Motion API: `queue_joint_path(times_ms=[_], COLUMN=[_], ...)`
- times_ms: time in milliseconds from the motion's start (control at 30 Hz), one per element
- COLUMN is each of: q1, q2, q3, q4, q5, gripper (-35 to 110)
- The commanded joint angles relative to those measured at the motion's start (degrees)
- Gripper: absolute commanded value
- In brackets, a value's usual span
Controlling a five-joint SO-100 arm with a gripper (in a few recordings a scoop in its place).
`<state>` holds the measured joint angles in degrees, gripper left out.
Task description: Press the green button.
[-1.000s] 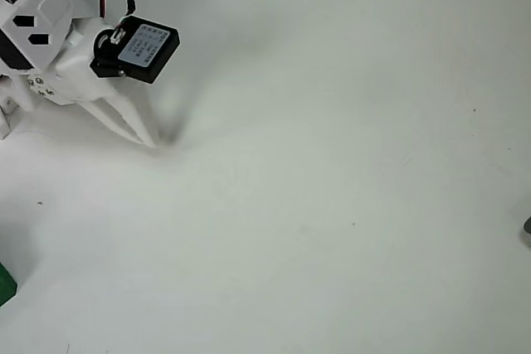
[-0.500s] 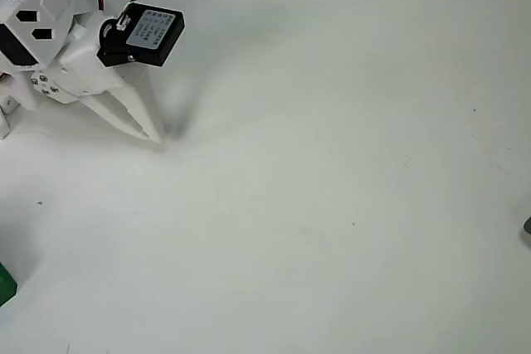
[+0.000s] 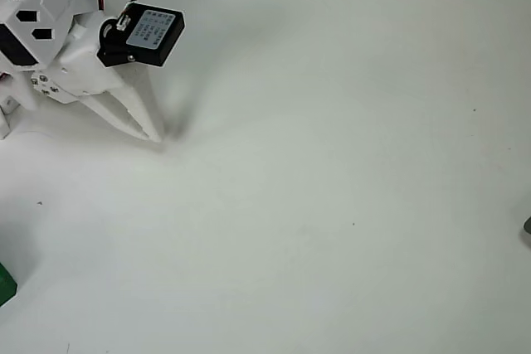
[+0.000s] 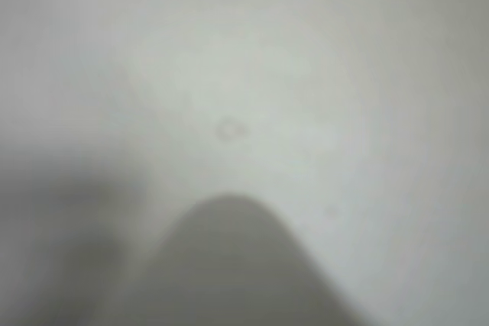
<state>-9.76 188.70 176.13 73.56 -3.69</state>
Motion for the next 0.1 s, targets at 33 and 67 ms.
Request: queue_joint_path(times_ms=[33,67], q1=[-1.2,-1.2], q2=[1.1,1.1], q3=[-0.4,-0.4], q4=[1.0,1.0], q5=[-0.5,-0.5], gripper=[0,0])
